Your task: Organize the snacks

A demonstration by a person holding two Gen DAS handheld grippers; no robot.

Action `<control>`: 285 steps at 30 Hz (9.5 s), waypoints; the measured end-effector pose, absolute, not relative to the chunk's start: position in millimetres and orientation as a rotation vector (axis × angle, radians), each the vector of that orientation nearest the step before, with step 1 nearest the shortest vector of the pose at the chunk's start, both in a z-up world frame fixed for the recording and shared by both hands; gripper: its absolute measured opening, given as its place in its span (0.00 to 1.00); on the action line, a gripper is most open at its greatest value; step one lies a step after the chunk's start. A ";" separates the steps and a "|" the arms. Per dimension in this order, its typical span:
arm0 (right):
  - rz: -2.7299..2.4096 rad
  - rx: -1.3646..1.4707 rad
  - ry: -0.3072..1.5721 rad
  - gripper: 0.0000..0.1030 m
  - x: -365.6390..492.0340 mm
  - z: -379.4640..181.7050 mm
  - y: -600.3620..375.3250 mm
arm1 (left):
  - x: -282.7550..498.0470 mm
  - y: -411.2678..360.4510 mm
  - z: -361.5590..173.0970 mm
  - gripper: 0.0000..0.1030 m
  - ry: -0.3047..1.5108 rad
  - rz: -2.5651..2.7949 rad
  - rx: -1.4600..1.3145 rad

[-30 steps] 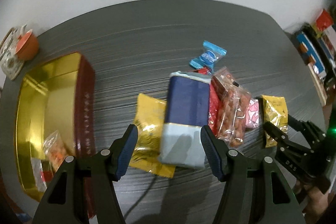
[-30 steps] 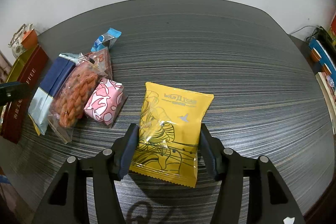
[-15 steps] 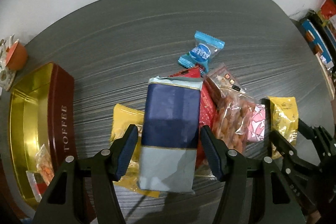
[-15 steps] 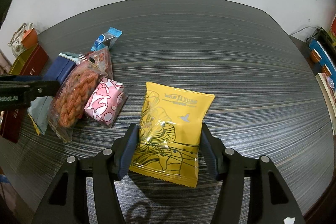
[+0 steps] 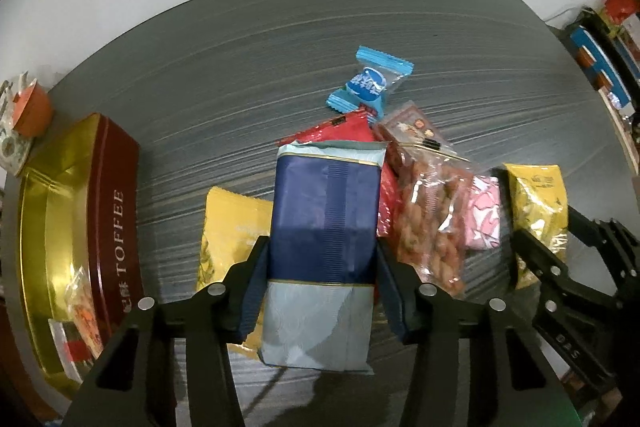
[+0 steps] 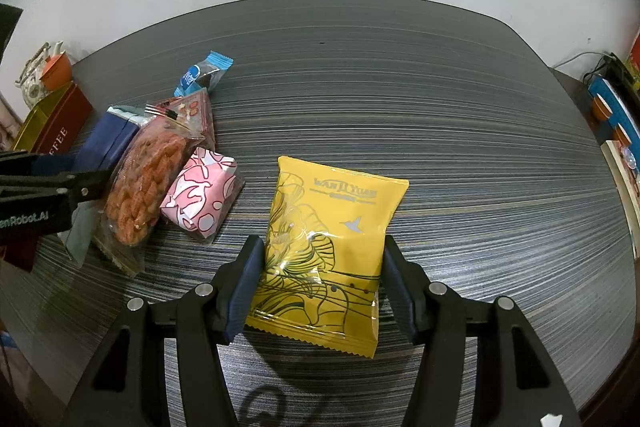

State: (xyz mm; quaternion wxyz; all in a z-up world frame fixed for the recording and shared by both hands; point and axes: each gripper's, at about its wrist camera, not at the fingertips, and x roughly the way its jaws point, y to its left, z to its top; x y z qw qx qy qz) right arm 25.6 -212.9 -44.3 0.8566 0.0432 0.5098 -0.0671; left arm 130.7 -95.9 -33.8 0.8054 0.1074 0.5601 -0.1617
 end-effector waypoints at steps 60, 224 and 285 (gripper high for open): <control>-0.142 0.074 1.064 0.54 20.5 -42.2 -216.7 | 184.4 160.3 -17.6 0.50 1.191 0.048 0.131; -0.046 0.020 1.049 0.43 58.1 -16.1 -176.1 | 67.5 281.0 -9.5 0.70 1.087 0.258 -0.110; -0.002 -0.032 0.950 0.30 53.3 -43.0 -240.8 | 99.8 -10.1 -25.6 0.70 1.063 -0.384 0.189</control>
